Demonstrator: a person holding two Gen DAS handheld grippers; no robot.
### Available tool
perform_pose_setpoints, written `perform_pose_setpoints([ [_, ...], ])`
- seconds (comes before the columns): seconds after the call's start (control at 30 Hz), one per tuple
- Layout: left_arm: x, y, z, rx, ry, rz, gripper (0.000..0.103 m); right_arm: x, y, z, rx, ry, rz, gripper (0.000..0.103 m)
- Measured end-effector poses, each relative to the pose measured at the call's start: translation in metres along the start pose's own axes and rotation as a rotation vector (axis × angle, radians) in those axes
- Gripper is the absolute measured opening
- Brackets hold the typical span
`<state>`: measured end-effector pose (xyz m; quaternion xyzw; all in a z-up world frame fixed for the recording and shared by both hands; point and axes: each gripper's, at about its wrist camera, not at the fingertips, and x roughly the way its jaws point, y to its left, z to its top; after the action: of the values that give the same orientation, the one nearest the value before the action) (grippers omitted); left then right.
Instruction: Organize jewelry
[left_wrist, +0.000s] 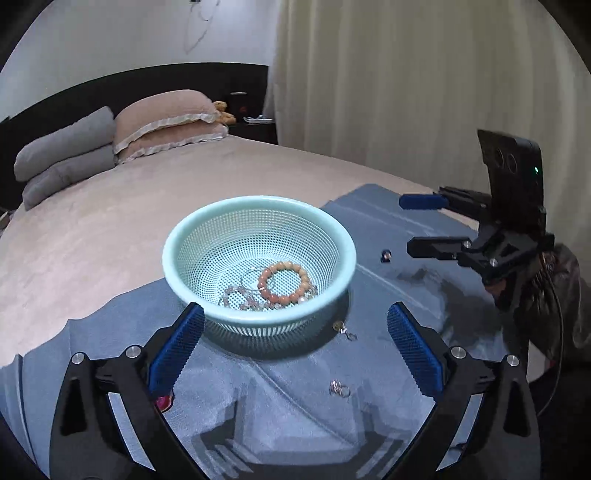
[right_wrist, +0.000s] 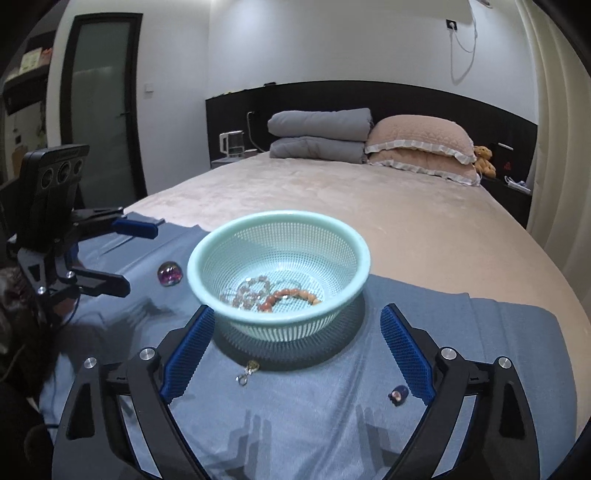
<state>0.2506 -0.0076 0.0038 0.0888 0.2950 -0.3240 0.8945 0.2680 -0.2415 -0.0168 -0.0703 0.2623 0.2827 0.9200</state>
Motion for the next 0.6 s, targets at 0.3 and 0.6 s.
perform_pose_setpoints([
  [0.3, 0.021, -0.028, -0.029, 0.155, 0.113, -0.123, 0.092, 0.032, 0.028, -0.028, -0.104, 0.135, 0.114, 0.085],
  [0.6, 0.066, -0.038, -0.049, 0.216, 0.279, -0.109, 0.048, 0.082, 0.035, -0.034, -0.1, 0.252, 0.037, 0.063],
])
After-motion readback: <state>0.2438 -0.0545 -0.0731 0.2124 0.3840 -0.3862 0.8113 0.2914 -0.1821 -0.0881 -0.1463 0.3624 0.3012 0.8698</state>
